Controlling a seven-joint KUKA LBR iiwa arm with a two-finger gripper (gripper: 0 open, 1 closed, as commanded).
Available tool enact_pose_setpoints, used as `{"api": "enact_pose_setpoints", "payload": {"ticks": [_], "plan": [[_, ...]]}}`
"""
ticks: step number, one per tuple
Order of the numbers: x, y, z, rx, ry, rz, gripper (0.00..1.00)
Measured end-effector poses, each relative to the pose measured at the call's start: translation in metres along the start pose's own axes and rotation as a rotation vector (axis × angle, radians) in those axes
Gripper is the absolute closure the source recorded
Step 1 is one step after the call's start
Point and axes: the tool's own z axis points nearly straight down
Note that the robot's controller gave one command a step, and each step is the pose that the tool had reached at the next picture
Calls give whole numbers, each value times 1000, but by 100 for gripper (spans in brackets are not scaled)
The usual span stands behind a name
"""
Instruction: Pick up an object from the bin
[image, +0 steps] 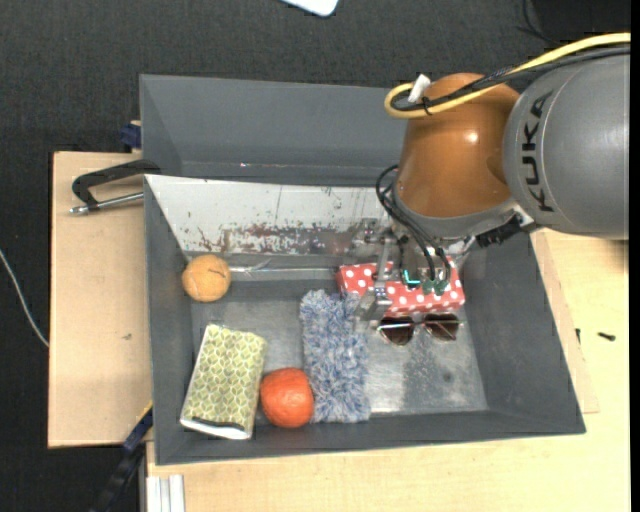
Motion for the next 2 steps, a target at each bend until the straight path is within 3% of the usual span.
{"api": "enact_pose_setpoints", "payload": {"ticks": [1,2], "plan": [[-2,1,-2,-1,-12,-1,0],[4,26,68,0,-12,-39,0]]}}
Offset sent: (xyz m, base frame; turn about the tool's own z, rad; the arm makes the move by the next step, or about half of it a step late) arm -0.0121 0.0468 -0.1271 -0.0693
